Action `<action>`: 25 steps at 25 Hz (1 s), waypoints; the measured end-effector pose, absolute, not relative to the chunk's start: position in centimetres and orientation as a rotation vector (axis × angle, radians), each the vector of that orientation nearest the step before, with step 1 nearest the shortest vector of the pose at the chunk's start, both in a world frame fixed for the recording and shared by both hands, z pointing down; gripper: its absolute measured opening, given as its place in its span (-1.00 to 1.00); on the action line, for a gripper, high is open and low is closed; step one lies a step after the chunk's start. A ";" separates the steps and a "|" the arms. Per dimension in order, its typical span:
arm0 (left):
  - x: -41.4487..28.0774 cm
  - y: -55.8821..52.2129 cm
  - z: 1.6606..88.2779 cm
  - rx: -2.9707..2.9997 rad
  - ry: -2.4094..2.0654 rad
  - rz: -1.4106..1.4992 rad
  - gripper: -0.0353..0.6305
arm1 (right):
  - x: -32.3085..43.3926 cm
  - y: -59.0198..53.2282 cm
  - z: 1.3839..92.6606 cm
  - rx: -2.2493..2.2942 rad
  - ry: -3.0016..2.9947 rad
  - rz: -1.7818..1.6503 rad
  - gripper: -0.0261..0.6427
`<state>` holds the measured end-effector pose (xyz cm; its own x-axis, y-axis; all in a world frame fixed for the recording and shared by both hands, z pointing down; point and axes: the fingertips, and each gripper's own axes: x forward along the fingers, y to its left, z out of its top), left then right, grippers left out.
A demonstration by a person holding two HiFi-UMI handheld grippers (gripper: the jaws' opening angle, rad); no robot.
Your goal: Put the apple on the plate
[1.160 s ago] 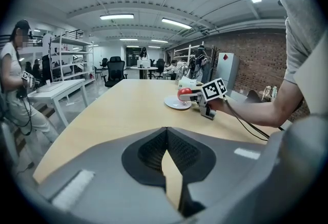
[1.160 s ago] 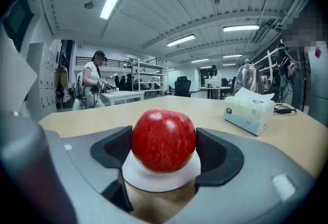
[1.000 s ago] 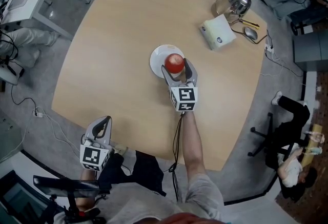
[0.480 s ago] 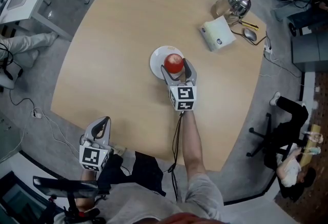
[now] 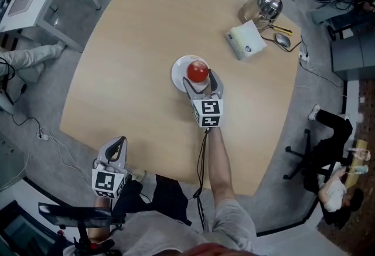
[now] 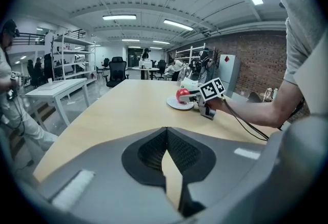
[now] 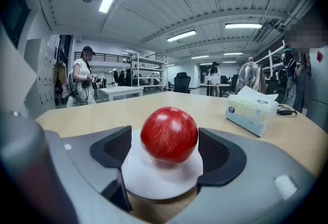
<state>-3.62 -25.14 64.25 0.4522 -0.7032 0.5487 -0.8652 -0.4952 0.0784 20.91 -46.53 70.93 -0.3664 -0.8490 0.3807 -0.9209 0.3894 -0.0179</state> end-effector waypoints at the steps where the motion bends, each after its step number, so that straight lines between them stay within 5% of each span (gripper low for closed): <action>1: -3.7 -25.1 64.2 2.360 -1.332 0.649 -0.83 | 20.9 -46.5 70.8 1.550 -2.343 0.327 0.28; 25: -5.0 -22.8 61.7 2.417 -1.344 0.585 -0.83 | 20.7 -43.7 66.2 1.608 -2.337 0.248 0.28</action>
<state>-4.96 -22.85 61.66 0.4754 -0.7292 0.4922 -0.8573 -0.5097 0.0729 20.67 -43.74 66.19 -0.3328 -0.8817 0.3344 -0.9323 0.3609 0.0239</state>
